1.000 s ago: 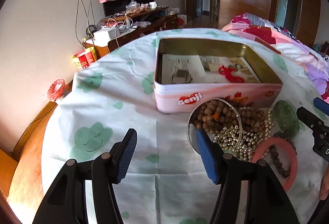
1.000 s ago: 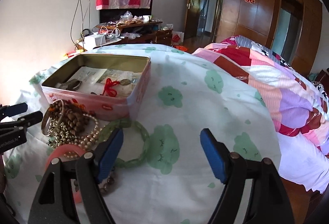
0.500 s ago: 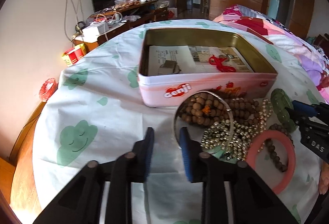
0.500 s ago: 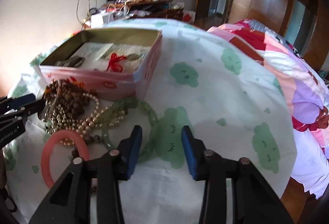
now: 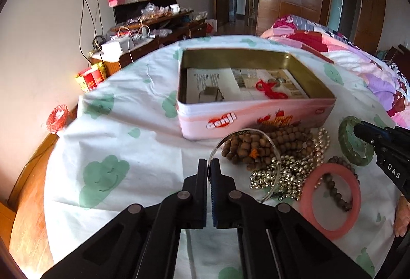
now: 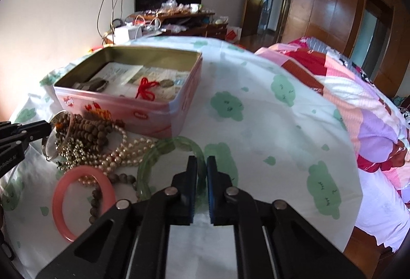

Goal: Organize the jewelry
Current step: 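Lower the silver bangle into the tin with the left tool while the right tool places the jade bangle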

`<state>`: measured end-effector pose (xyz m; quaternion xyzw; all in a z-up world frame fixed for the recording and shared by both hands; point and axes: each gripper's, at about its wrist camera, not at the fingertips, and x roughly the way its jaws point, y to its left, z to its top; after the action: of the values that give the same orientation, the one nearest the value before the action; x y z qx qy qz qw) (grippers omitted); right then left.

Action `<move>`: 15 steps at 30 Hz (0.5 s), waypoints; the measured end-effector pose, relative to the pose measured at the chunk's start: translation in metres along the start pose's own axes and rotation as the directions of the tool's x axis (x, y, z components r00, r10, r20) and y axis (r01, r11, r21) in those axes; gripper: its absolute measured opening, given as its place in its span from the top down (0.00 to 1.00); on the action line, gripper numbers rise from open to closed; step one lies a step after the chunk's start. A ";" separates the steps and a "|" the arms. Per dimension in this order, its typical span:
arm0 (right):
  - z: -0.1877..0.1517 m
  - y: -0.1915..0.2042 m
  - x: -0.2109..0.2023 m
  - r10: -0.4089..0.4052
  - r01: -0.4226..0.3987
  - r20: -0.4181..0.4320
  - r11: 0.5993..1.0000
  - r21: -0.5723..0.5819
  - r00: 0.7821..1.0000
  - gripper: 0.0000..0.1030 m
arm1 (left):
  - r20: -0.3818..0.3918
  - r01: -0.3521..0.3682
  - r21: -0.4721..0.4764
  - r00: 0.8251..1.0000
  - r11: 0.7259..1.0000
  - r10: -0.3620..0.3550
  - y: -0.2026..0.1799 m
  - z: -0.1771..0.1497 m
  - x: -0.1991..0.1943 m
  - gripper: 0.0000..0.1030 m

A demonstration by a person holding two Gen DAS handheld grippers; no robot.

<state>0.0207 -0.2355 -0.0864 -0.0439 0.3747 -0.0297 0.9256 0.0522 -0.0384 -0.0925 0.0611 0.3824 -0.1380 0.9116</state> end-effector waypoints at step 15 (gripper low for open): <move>0.004 -0.005 -0.009 -0.010 0.007 0.091 0.999 0.032 0.996 0.92 | 0.098 -0.066 0.000 0.993 0.998 0.066 0.005 0.010 -0.032 0.99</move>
<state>0.0170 -0.2391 -0.0763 -0.0321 0.3311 -0.0378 0.9423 0.0391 -0.0297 -0.0631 0.0682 0.3350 -0.1113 0.9331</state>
